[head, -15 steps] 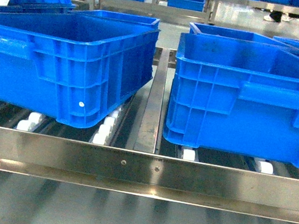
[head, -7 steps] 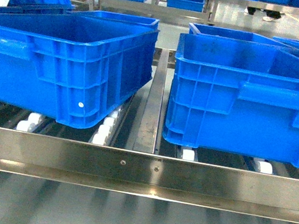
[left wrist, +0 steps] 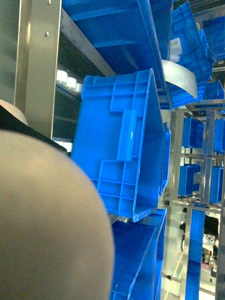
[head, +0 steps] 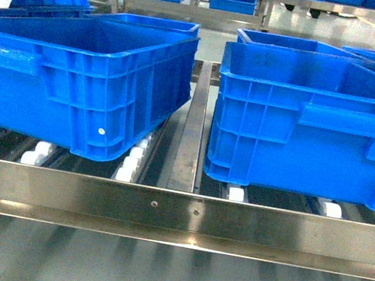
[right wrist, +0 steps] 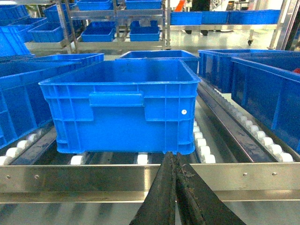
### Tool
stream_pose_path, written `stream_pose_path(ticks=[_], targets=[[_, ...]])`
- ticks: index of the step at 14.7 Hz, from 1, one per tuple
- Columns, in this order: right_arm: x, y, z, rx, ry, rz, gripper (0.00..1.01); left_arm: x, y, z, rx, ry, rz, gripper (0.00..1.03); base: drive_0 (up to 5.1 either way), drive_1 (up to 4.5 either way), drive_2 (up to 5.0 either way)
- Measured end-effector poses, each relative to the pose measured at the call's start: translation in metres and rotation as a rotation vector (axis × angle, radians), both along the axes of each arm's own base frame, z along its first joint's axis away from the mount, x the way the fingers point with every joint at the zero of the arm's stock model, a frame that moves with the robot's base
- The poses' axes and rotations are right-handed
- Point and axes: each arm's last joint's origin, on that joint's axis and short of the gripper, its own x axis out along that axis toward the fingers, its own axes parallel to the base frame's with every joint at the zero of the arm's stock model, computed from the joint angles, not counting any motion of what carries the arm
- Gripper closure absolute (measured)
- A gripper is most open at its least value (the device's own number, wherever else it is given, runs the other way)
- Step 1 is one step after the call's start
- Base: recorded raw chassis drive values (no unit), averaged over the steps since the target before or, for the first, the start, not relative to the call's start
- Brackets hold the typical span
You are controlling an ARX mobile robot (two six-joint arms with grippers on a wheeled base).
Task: Place part in tray to right shelf
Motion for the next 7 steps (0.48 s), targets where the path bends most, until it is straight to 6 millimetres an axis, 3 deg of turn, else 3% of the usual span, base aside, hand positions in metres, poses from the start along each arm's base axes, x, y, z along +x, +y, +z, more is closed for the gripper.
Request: stream_pose_path(ticks=[7], targets=[[0.0, 0.0, 0.0, 0.0, 0.001, 0.0, 0.99, -0.014, 0.0, -0.003, 0.003, 0.002, -0.001, 0.9, 0.0, 0.0, 0.0]])
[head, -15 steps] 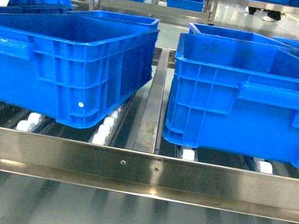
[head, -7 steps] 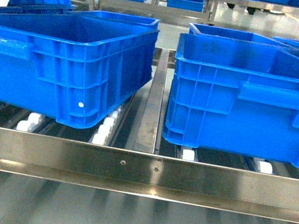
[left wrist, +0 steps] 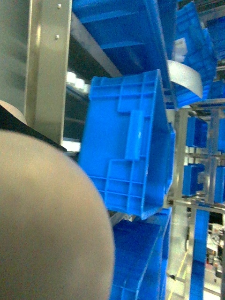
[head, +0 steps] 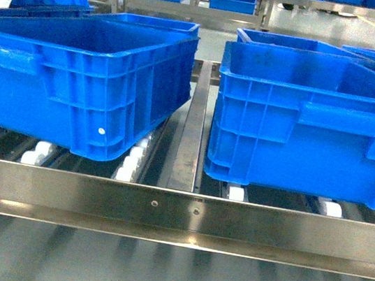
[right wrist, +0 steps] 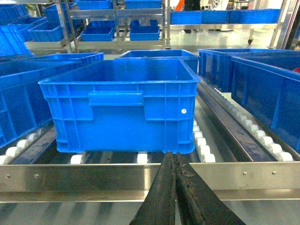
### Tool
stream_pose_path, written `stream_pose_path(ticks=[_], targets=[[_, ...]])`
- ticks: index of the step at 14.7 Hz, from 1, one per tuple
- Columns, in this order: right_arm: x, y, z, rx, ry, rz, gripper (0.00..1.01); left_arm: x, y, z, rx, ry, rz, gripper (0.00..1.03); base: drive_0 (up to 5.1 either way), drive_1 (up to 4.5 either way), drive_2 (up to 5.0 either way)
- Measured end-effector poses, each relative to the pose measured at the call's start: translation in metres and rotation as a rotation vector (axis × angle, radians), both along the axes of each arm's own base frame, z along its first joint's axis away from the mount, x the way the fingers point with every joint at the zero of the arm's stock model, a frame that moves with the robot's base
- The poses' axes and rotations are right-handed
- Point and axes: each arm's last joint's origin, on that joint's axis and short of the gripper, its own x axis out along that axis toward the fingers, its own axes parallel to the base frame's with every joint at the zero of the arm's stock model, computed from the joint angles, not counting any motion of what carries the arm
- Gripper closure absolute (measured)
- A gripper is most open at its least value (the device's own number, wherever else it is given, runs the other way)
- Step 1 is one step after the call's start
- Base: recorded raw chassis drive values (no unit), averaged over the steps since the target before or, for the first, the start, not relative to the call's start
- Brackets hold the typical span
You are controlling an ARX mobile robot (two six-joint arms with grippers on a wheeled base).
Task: Place part in tray to right shelf
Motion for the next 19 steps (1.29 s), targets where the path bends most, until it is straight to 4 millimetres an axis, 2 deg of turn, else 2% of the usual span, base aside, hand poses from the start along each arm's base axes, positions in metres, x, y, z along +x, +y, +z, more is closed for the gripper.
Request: stream_pose_path(ticks=[5, 6, 13, 19], targets=[[0.0, 0.0, 0.0002, 0.0, -0.002, 0.0, 0.99, 0.0, 0.0, -0.001, -0.001, 0.01, 0.001, 0.9, 0.0, 0.0, 0.0], [0.0, 0.0, 0.0002, 0.0, -0.002, 0.0, 0.92, 0.0, 0.0, -0.001, -0.001, 0.01, 0.0, 0.9, 0.0, 0.0, 0.0], [0.0, 0.0, 0.0002, 0.0, -0.002, 0.0, 0.03, 0.0, 0.0, -0.0009, -0.001, 0.01, 0.001, 0.9, 0.0, 0.0, 0.0], [0.0, 0.0, 0.0002, 0.0, -0.002, 0.0, 0.03, 0.0, 0.0, -0.0009, -0.001, 0.01, 0.001, 0.9, 0.0, 0.0, 0.0]])
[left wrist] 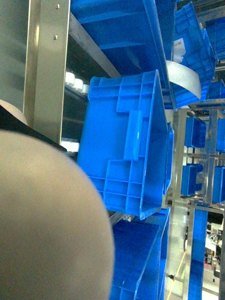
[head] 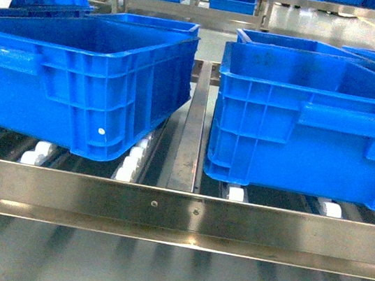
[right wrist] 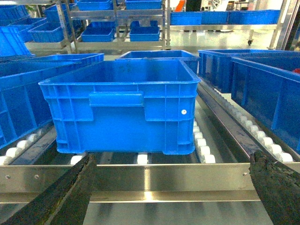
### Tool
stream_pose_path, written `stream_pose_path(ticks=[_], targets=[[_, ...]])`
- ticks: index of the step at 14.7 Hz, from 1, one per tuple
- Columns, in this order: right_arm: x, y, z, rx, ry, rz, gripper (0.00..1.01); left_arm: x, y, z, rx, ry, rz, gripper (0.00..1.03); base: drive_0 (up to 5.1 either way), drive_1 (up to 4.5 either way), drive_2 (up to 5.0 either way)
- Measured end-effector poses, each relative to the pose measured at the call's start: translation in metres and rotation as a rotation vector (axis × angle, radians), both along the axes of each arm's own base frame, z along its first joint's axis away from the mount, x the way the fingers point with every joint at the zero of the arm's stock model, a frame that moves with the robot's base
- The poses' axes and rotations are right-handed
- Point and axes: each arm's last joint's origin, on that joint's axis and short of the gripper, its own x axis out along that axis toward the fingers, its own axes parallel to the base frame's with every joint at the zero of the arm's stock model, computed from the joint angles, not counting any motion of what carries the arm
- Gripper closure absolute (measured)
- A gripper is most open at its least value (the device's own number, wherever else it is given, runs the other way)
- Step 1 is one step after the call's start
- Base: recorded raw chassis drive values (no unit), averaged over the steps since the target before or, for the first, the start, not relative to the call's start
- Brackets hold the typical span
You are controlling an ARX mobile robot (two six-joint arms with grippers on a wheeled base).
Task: Place part in tray to right shelf
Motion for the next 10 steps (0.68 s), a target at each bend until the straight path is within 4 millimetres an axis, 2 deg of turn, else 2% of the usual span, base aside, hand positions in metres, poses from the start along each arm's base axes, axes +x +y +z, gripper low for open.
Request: stream_pose_path(ticks=[10], targets=[[0.0, 0.0, 0.0, 0.0, 0.0, 0.0, 0.03, 0.0, 0.0, 0.0, 0.0, 0.0, 0.0, 0.9, 0.0, 0.0, 0.0]])
